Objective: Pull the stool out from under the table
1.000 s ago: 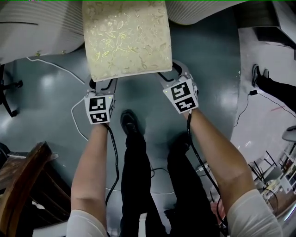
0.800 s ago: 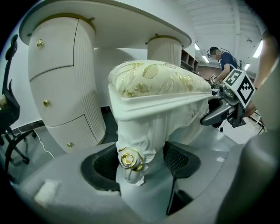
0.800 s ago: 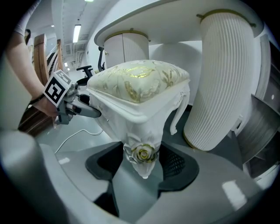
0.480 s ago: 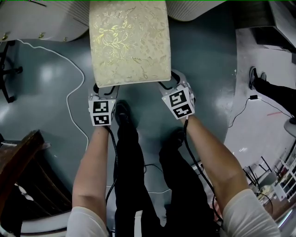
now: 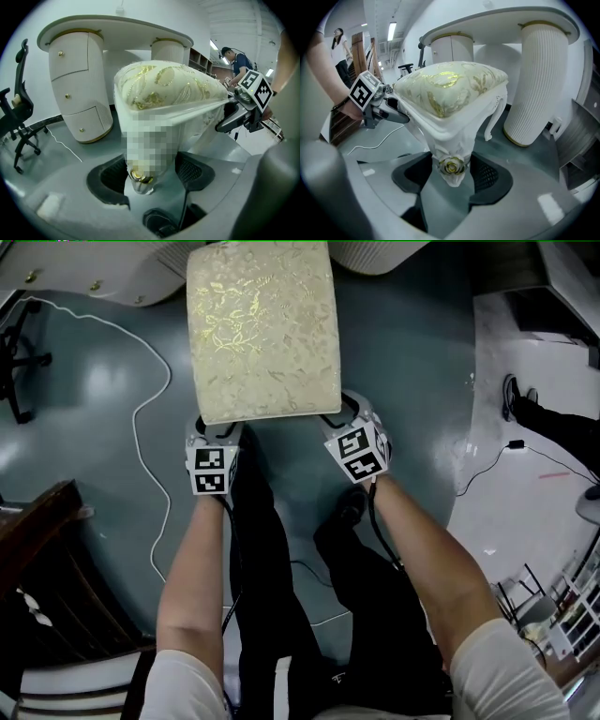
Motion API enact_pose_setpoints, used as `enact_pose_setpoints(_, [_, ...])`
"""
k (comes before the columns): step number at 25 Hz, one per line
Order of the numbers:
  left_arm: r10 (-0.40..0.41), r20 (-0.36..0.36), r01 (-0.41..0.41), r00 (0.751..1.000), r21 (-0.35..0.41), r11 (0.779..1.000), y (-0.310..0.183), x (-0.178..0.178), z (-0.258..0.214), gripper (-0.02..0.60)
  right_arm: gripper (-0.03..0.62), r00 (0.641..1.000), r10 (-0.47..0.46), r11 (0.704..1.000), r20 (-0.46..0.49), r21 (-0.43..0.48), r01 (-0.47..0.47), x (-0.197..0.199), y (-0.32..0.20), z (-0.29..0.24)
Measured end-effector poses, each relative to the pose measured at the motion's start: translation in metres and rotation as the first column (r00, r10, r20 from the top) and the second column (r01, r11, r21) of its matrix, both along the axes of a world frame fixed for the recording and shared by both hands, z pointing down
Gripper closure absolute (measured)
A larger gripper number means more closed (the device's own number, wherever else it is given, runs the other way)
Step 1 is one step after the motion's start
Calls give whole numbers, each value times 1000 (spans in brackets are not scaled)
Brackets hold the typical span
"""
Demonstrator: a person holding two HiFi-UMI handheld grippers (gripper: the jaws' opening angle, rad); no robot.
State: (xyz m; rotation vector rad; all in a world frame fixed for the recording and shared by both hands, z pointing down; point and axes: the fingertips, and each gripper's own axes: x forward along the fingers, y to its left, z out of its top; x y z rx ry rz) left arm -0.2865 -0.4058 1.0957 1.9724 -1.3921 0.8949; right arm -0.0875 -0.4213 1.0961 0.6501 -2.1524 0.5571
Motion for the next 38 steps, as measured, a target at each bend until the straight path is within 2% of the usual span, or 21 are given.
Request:
enact_pose_setpoints(3, [6, 22, -5, 1000, -11, 1000, 21, 3, -5, 273, 347, 1000, -5, 1000, -12, -28, 4, 5, 21, -6])
enact_pose_setpoints(11, [13, 46, -10, 999, -68, 998, 23, 1, -12, 273, 348, 999, -22, 997, -30, -75, 20, 5, 24, -11])
enact_pose_setpoints(21, [12, 31, -9, 999, -80, 997, 170, -6, -26, 273, 349, 999, -25, 998, -38, -53, 23, -2, 169, -26])
enact_pose_setpoints(27, [11, 45, -6, 999, -115, 993, 163, 2, -28, 273, 347, 999, -25, 997, -45, -74, 22, 6, 162, -27])
enact_pose_setpoints(33, [-7, 37, 11, 999, -110, 994, 207, 2, -33, 259, 338, 998, -26, 998, -52, -67, 22, 7, 204, -30])
enact_pose_setpoints(36, [-27, 25, 29, 999, -105, 994, 222, 4, -50, 225, 321, 999, -9, 997, -46, -74, 6, 11, 214, -43])
enact_pose_setpoints(38, [-18, 24, 21, 1000, -113, 993, 229, 4, -65, 225, 312, 999, -10, 997, -40, -83, 7, 12, 216, -57])
